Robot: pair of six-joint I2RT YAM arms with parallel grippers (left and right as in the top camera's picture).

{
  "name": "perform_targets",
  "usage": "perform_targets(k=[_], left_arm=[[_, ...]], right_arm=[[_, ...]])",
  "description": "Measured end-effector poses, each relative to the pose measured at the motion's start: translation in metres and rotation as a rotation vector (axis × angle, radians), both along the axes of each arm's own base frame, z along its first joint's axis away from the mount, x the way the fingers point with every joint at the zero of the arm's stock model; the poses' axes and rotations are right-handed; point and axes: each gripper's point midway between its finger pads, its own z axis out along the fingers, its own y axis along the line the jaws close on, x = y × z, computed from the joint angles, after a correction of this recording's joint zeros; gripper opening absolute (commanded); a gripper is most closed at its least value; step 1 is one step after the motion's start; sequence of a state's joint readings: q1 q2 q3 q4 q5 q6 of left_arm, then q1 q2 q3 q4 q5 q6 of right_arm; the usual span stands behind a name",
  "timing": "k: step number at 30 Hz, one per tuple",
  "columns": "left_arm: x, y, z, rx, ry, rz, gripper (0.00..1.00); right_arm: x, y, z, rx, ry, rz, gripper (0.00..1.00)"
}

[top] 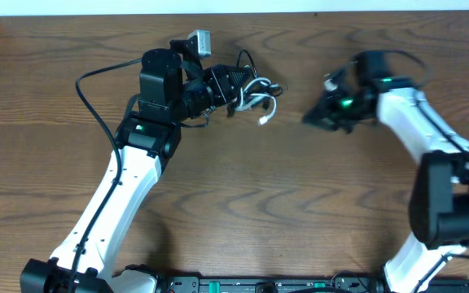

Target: Untangle cables

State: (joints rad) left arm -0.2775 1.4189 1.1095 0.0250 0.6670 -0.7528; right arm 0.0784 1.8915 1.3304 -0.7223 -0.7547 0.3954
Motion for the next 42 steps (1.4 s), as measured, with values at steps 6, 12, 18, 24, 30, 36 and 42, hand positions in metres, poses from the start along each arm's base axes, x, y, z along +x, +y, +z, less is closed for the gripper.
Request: perform_targets(k=[6,12,18,24,30,36,42], left_arm=[[-0.003,-0.002,0.001,-0.082,0.102,0.019,0.08],[-0.003,-0.002,0.001,-0.116,0.148,0.035,0.08],[0.0,0.0,0.0,-0.152,0.2,0.079,0.08],[0.002,0.002,-0.001,-0.162,0.216,0.103,0.07],[0.0,-0.003,-0.001,-0.168,0.226,0.098,0.07],[-0.01,-0.013,0.0,-0.187,0.257,0.042,0.07],[-0.019,-0.019,0.002,-0.202,0.274,-0.023,0.08]], right_arm=[[-0.001,-0.005,0.078,0.106,-0.247,0.066,0.26],[-0.014,0.037,0.139,0.266,-0.409,0.184,0.32],[-0.028,0.074,0.142,0.291,-0.291,0.165,0.37],[-0.031,0.108,0.139,0.252,-0.239,0.112,0.53],[-0.014,0.126,0.121,0.181,-0.234,0.014,0.49],[0.015,0.135,0.089,0.163,-0.234,-0.037,0.44],[0.023,0.13,0.077,0.122,-0.236,-0.075,0.21]])
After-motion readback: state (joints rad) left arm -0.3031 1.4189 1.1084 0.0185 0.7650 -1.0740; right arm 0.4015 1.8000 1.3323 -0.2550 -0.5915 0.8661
